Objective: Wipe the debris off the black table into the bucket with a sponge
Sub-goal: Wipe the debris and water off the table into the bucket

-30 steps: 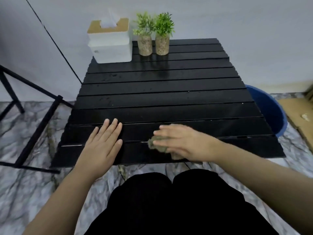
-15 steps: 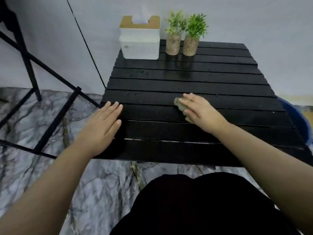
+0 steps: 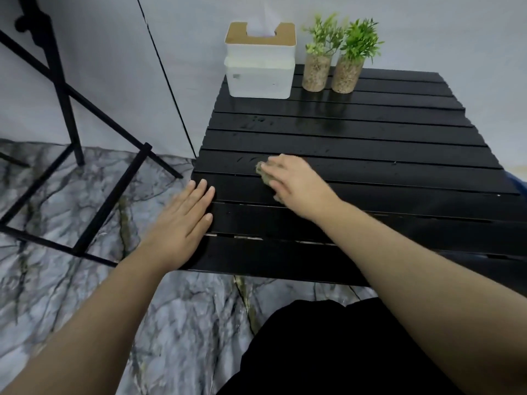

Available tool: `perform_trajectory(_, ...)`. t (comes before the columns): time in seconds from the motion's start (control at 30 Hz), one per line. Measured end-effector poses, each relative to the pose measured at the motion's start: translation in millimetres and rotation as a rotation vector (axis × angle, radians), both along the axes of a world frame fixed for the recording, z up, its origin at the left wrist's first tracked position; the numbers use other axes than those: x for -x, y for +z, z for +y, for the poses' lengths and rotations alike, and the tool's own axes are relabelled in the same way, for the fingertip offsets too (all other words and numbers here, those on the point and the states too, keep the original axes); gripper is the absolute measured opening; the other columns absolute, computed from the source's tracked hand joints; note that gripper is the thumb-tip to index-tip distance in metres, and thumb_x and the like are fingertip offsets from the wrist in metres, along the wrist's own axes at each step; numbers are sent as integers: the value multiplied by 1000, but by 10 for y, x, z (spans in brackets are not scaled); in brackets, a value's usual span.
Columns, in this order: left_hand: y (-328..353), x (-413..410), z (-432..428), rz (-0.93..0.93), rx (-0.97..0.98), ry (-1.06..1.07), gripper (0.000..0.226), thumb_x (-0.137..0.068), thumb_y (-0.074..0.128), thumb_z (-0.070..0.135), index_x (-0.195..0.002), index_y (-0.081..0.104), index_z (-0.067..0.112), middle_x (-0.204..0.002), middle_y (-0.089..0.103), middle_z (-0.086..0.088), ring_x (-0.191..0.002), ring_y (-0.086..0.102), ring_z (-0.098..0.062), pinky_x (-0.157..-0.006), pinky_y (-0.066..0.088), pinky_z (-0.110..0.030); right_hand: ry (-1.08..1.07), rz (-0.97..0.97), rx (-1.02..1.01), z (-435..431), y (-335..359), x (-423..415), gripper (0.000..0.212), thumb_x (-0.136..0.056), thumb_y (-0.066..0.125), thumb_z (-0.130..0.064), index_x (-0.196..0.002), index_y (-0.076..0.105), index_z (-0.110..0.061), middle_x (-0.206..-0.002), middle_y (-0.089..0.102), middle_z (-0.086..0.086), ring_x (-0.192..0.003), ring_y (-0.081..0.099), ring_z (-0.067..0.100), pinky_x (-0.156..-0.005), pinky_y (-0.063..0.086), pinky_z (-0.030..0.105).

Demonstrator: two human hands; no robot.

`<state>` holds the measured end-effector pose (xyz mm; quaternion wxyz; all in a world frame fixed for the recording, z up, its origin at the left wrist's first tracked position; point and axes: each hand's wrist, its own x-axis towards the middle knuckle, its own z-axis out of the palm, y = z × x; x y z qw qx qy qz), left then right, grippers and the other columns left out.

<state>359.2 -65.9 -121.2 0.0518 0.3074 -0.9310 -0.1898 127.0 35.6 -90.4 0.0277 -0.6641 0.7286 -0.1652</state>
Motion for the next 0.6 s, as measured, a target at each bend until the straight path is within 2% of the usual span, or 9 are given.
perform_trajectory(0.03, 6, 2, 6, -6, -6, 0, 53, -95, 21, 40, -143, 3, 26, -150, -4, 17, -139, -14, -1, -117, -6, -27, 74, 2, -10, 29, -40, -124, 40, -96, 45, -12, -135, 43, -7, -143, 41, 16, -135, 33, 29, -115, 18, 34)
perform_trajectory(0.13, 29, 6, 19, -30, -11, -3, 52, -94, 20, 40, -140, -2, 29, -151, -5, 16, -139, -15, 0, -116, -8, -26, 477, -33, -2, 424, -103, -587, 35, -88, 57, -8, -122, 57, -2, -128, 57, 21, -124, 49, 36, -110, 32, 43)
perform_trajectory(0.2, 60, 35, 25, -52, -12, 12, 56, -89, 16, 46, -140, -2, 31, -150, -6, 18, -137, -16, 3, -114, -11, -22, 581, -76, -17, 765, -117, -559, 31, -89, 56, -12, -119, 60, -6, -127, 59, 16, -125, 48, 32, -112, 28, 34)
perform_trajectory(0.23, 81, 71, 34, -57, -13, 18, 57, -88, 14, 48, -140, -2, 33, -149, -7, 20, -136, -18, 4, -113, -12, -20, 553, -88, -20, 914, -106, -404, 31, -89, 56, -12, -119, 61, -7, -128, 59, 14, -126, 47, 29, -112, 26, 30)
perform_trajectory(0.3, 124, 208, 89, -50, -1, -2, 58, -86, 13, 50, -140, -3, 35, -149, -9, 20, -136, -19, 5, -112, -13, -20, 307, -114, -8, 1194, -98, 75, 32, -88, 59, -6, -120, 60, -6, -129, 58, 13, -127, 46, 26, -112, 28, 28)
perform_trajectory(0.43, 169, 776, 355, 20, 28, -78, 60, -87, 13, 51, -142, -1, 32, -149, -7, 21, -137, -17, 4, -113, -12, -21, -560, -229, 115, 1767, -56, 1256, 34, -92, 52, -5, -126, 54, -5, -135, 50, 18, -121, 47, 24, -105, 30, 13)
perform_trajectory(0.5, 156, 1144, 439, 58, 58, -74, 58, -91, 15, 47, -145, 6, 27, -153, -3, 15, -139, -13, 0, -114, -9, -25, -872, -191, 127, 1839, -106, 1543, 37, -94, 48, -11, -130, 50, -6, -139, 46, 17, -125, 43, 27, -110, 33, 29)
perform_trajectory(0.53, 142, 1343, 444, 67, 62, -60, 56, -94, 18, 43, -146, 8, 25, -155, -1, 12, -140, -11, -3, -114, -8, -27, -927, -150, 131, 1743, -136, 1571, 38, -94, 47, -13, -131, 48, -6, -140, 45, 17, -127, 41, 30, -111, 32, 37)
perform_trajectory(0.6, 116, 1745, 391, 62, 39, -21, 53, -97, 20, 38, -147, 8, 23, -157, 1, 7, -142, -10, -7, -115, -6, -30, -783, -103, 125, 1364, -193, 1450, 38, -94, 48, -13, -131, 48, -6, -140, 45, 17, -129, 39, 32, -111, 30, 40)
